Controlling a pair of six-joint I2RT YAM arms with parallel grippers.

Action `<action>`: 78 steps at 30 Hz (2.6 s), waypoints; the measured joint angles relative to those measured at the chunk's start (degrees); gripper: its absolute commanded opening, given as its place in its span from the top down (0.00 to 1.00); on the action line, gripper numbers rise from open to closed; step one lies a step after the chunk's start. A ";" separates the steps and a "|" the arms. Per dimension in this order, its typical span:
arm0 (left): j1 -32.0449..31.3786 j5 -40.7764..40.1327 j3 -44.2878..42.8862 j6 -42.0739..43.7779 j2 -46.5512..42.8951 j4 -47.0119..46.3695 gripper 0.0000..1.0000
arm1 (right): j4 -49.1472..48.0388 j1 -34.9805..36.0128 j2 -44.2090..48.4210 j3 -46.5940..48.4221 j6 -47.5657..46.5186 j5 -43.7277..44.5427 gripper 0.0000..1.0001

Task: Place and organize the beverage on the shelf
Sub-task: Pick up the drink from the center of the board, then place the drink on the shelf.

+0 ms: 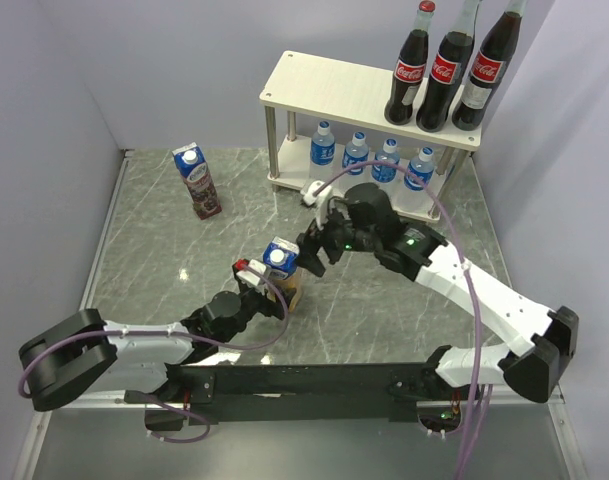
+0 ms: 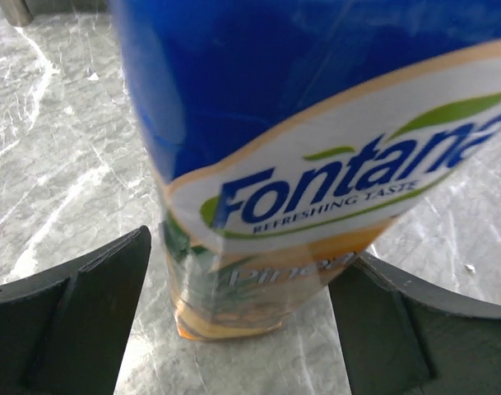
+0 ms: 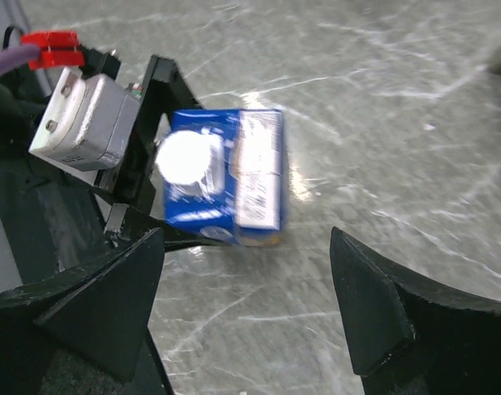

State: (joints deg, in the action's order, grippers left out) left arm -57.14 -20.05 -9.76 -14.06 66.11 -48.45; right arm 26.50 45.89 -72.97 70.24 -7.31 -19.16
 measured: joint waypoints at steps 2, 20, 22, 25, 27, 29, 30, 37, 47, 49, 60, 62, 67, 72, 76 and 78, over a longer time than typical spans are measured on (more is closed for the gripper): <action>-0.09 -0.31 -0.48 0.20 1.99 -1.07 0.12 | -0.11 -2.23 2.19 -0.52 0.17 -0.37 0.13; -0.85 0.07 -3.82 2.43 0.81 5.77 0.60 | -4.59 -20.83 14.49 -13.60 2.36 -7.98 0.12; -0.85 0.24 -4.44 2.95 -1.14 9.38 0.60 | -5.31 -22.29 15.47 -15.80 2.62 -8.37 0.13; -0.85 0.37 -6.25 4.15 -2.91 14.84 0.60 | -5.73 -24.44 16.65 -18.29 3.04 -8.66 0.13; -0.85 0.48 -8.35 5.11 -3.41 19.23 0.60 | -5.99 -25.70 17.20 -18.95 3.17 -8.74 0.13; -0.85 0.48 -10.73 6.08 -3.41 23.32 0.60 | -6.12 -26.58 17.66 -19.15 3.23 -8.70 0.13; -0.85 0.42 -11.91 6.54 -3.41 25.22 0.60 | -6.25 -26.91 17.84 -19.17 3.26 -8.68 0.14; 0.28 0.87 -21.57 8.68 -2.38 35.17 0.60 | -6.45 -28.26 18.21 -19.19 3.23 -8.55 0.14; 6.97 5.05 -39.21 8.61 3.74 40.17 0.62 | -6.43 -29.59 18.97 -19.19 3.26 -8.55 0.14; 8.11 5.68 -42.60 8.55 5.22 41.38 0.62 | -6.43 -29.79 19.17 -19.19 3.26 -8.55 0.14; 13.00 10.64 -67.38 8.41 15.41 53.22 0.62 | -6.40 -30.58 19.26 -19.19 3.23 -8.74 0.14; 13.77 11.32 -72.52 8.39 17.33 53.94 0.63 | -6.40 -30.73 19.28 -19.19 3.23 -8.83 0.14; 15.28 12.39 -83.12 8.24 21.53 54.53 0.63 | -6.38 -30.80 19.26 -19.19 3.23 -9.05 0.15; 16.44 12.81 -91.71 7.69 26.12 55.45 0.63 | -6.36 -30.82 19.26 -19.19 3.23 -9.22 0.15; 16.92 13.05 -98.64 7.28 30.75 57.02 0.64 | -6.36 -30.84 19.26 -19.19 3.23 -9.27 0.15; 17.05 13.18 -102.01 7.13 33.18 57.55 0.64 | -6.36 -30.84 19.26 -19.19 3.26 -9.42 0.15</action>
State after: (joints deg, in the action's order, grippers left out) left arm -40.10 -6.87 -111.77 -6.94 99.29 9.10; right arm 20.14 15.05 -53.71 51.05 -4.05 -28.58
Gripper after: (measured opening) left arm 0.582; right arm 0.851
